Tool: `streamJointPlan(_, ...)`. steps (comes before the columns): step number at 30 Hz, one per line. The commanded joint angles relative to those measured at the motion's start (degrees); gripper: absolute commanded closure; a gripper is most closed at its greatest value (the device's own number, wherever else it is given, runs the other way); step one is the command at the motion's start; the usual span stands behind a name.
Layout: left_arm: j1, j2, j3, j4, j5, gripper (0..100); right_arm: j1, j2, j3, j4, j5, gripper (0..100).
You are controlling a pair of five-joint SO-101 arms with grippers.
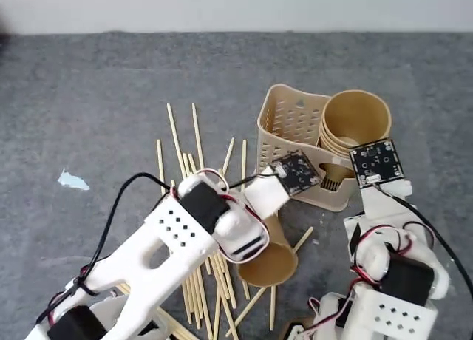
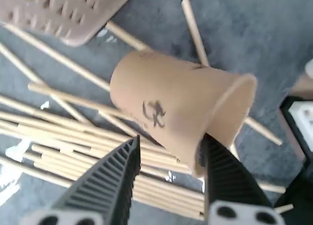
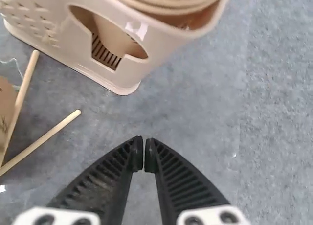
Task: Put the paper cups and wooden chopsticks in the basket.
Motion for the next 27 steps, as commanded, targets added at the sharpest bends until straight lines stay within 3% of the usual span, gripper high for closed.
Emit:
streamJointPlan(1, 0.3, -1.8, -1.8, -3.2, 1.1, 81, 1.5, 0.5, -0.9, -1.2, 1.0, 95.8)
streamJointPlan(7, 0.3, -1.8, 5.2, -11.1, 1.0, 82, 3.7, 0.5, -0.9, -1.2, 3.7, 95.8)
streamJointPlan(14, 0.3, -2.2, 7.0, -13.5, 0.5, 98, 7.5, 0.4, -0.9, -3.2, 3.5, 95.9)
streamJointPlan(20, 0.4, -2.2, -2.4, -4.2, 0.5, 99, 14.5, 0.4, -1.0, -4.9, 3.3, 95.8)
streamJointPlan(27, 0.5, -2.2, -24.0, 9.5, 0.5, 99, 20.3, 0.4, -1.0, -4.9, 3.3, 95.8)
